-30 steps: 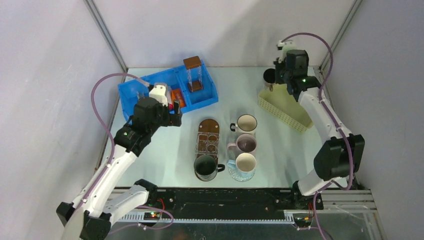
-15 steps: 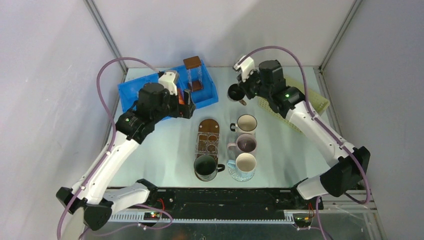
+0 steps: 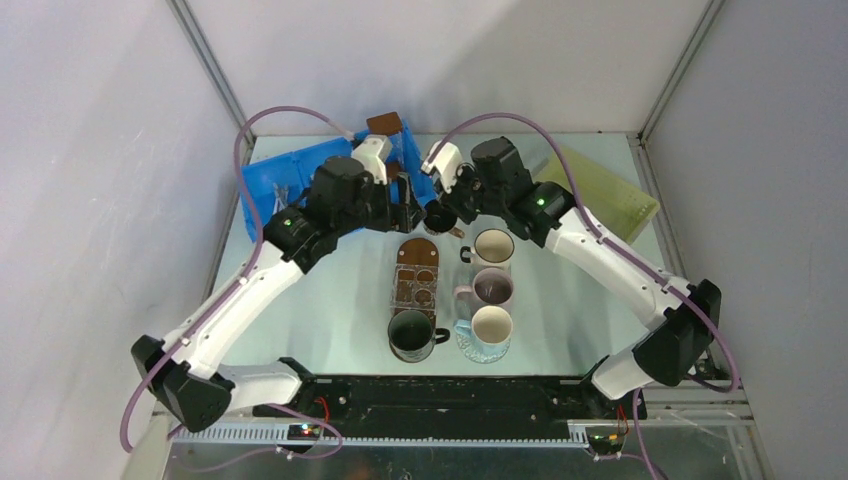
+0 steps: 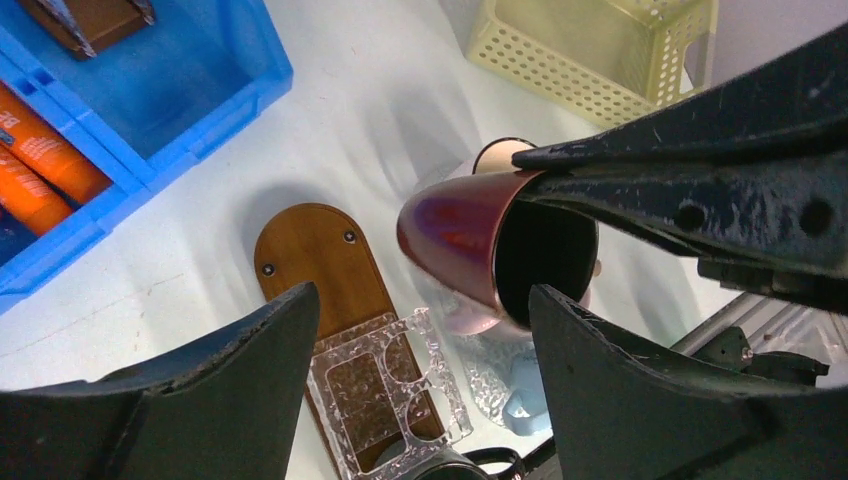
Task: Prepare toiletry sets of a toothbrush and toothpaste on the tray
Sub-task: Pick up the cup from the storage box, then place the cup on the tray.
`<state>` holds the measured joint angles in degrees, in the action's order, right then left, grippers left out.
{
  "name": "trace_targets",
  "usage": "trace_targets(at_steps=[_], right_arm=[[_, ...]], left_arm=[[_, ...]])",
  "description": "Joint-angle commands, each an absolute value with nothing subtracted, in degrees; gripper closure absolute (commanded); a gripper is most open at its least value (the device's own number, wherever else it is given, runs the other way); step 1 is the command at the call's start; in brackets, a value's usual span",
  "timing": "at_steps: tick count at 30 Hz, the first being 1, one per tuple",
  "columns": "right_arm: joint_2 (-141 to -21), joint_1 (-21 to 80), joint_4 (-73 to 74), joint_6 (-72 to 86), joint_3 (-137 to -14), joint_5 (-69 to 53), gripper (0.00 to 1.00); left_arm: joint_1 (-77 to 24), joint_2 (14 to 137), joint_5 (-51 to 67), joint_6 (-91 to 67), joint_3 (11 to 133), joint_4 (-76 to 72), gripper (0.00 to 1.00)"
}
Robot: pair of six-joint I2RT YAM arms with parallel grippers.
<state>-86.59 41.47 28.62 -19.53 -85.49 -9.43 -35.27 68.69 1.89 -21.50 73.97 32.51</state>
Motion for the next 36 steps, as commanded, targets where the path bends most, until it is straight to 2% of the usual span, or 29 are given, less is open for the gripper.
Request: trace_targets(at_steps=[1, 5, 11, 16, 20, 21, 23, 27, 36], right_arm=[[-87.04, 42.94, 27.25, -19.65, -89.67, -7.91, 1.00], [-87.58, 43.82, 27.66, -19.61, -90.23, -7.53, 1.00], [-88.00, 44.90, 27.38, -19.55, -90.58, -6.97, 1.00], [-88.45, 45.61, 27.34, -19.04, -90.91, -6.90, 1.00], [-89.00, 46.10, 27.36, -18.19, -91.24, -7.15, 1.00], [-89.07, 46.17, 27.35, -17.82, -91.34, -7.18, 1.00], [-88.98, 46.22, 27.17, -17.12, -91.46, -7.16, 0.99], [-88.06, 46.23, 26.97, -15.99, -91.50, -6.58, 0.85], [-79.18, 45.70, 23.31, -9.83, -86.28, 2.50, 0.28]], left_arm=[[-36.60, 70.27, 3.13, -24.58, 76.03, 29.51, 0.19], [-37.38, 71.85, 1.54, -25.08, 76.17, 29.78, 0.27], [-38.53, 73.80, -1.35, -25.12, 76.62, 30.96, 0.46], [-39.21, 75.56, -3.35, -25.07, 77.16, 32.15, 0.56], [-39.55, 76.36, -5.13, -25.44, 77.27, 32.37, 0.77], [-39.62, 76.48, -5.47, -25.89, 77.31, 32.53, 0.87], [-39.61, 76.54, -6.59, -26.78, 77.44, 32.93, 0.98], [-39.63, 77.20, -9.20, -28.89, 78.43, 34.69, 1.00], [-38.89, 80.24, -15.71, -29.43, 81.67, 39.05, 1.00]])
